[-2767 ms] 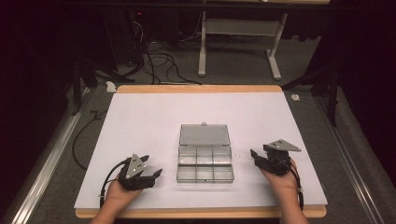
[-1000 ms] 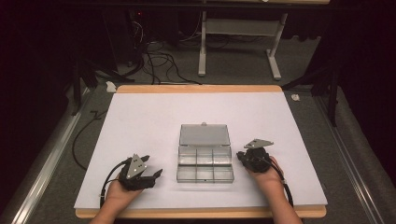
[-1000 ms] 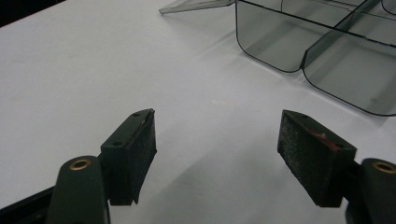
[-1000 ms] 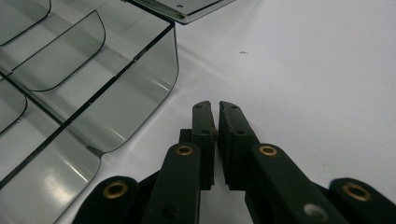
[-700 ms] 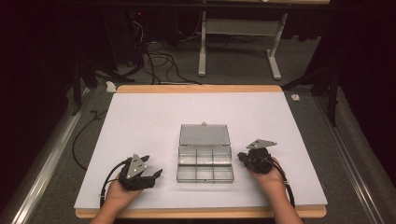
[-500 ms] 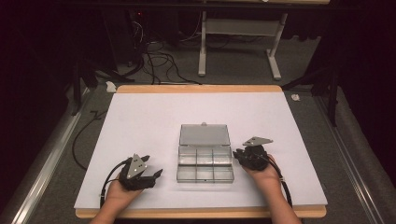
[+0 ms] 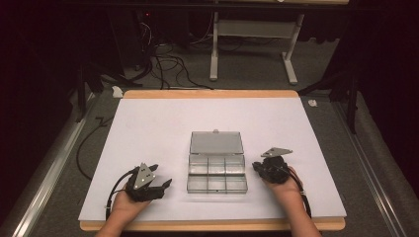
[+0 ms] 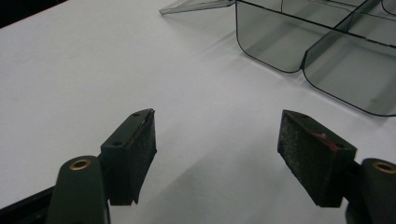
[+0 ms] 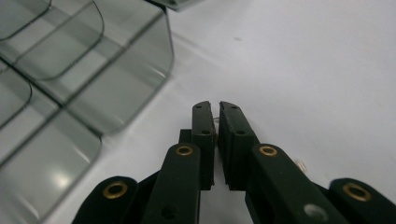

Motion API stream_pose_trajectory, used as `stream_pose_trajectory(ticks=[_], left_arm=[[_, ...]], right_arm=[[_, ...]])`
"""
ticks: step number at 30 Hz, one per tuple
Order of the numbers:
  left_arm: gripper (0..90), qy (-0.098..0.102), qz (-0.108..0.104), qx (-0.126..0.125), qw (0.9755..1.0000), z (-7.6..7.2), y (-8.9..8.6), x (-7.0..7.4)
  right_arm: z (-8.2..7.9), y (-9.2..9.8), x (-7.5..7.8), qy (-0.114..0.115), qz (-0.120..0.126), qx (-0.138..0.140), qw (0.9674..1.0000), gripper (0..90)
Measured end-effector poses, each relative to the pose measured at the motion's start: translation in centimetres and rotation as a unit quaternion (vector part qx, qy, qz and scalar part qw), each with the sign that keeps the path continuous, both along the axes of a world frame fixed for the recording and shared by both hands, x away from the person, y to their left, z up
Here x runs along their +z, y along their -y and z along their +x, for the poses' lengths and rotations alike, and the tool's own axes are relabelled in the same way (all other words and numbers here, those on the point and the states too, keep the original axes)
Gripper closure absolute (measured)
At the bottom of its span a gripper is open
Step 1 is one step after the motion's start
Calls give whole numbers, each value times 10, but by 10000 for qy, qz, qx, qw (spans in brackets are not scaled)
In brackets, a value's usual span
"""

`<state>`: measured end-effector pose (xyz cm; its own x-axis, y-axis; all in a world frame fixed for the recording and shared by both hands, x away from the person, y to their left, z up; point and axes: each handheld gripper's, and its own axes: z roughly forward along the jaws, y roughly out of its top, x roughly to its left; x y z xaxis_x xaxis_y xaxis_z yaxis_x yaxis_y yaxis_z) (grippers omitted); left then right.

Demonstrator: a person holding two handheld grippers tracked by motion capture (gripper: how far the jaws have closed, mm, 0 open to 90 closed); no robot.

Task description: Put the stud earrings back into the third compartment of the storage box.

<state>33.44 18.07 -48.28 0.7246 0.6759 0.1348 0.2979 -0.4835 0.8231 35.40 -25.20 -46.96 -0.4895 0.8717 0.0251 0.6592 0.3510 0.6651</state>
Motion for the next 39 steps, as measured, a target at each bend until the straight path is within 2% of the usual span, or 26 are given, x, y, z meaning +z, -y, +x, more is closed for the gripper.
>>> stream_pose_trajectory(ticks=[3, 6, 9, 12, 13, 18, 20, 21, 24, 25, 28, 33, 39], left_arm=[[285, -5, 9, -9, 10000, 0, 0, 0], [285, -18, 8, -2, 10000, 0, 0, 0], [285, -27, -14, 20, 10000, 0, 0, 0], [285, -15, -9, 28, 10000, 0, 0, 0], [284, -1, -5, 22, 10000, 0, 0, 0], [281, 38, -59, -17, 10000, -1, -1, 0], [281, 42, -65, -43, 10000, -2, -1, 0], [281, 42, -65, -43, 10000, -2, -1, 0], [280, 27, -57, -82, 9999, -2, -1, 0], [280, 27, -57, -82, 9999, -2, -1, 0], [278, 31, -55, -93, 9999, -2, -1, 0], [276, 32, -46, -138, 9999, -2, -1, 0], [274, 48, -36, -130, 9999, -2, -1, 0]], right_arm=[[-7, 12, 0, -49, 92, -67, 9999, 856], [-9, 16, 1, -43, 74, -98, 9999, 791], [-12, 19, 9, 86, 216, -213, 9995, 773], [-16, 20, 13, 73, 177, -222, 9996, 747], [-18, 22, 13, -96, 174, -252, 9995, 710], [-27, 27, 15, -357, -119, -383, 9986, 657], [-29, 29, 19, -498, -157, -450, 9976, 639], [-29, 29, 19, -498, -157, -450, 9976, 639], [-29, 31, 25, -755, -374, -558, 9949, 621], [-29, 31, 25, -755, -374, -558, 9949, 621], [-24, 29, 31, -1039, -441, -533, 9922, 593], [-19, 22, 32, -1349, -691, -461, 9874, 587], [-14, 16, 35, -1554, -738, -364, 9844, 585]])
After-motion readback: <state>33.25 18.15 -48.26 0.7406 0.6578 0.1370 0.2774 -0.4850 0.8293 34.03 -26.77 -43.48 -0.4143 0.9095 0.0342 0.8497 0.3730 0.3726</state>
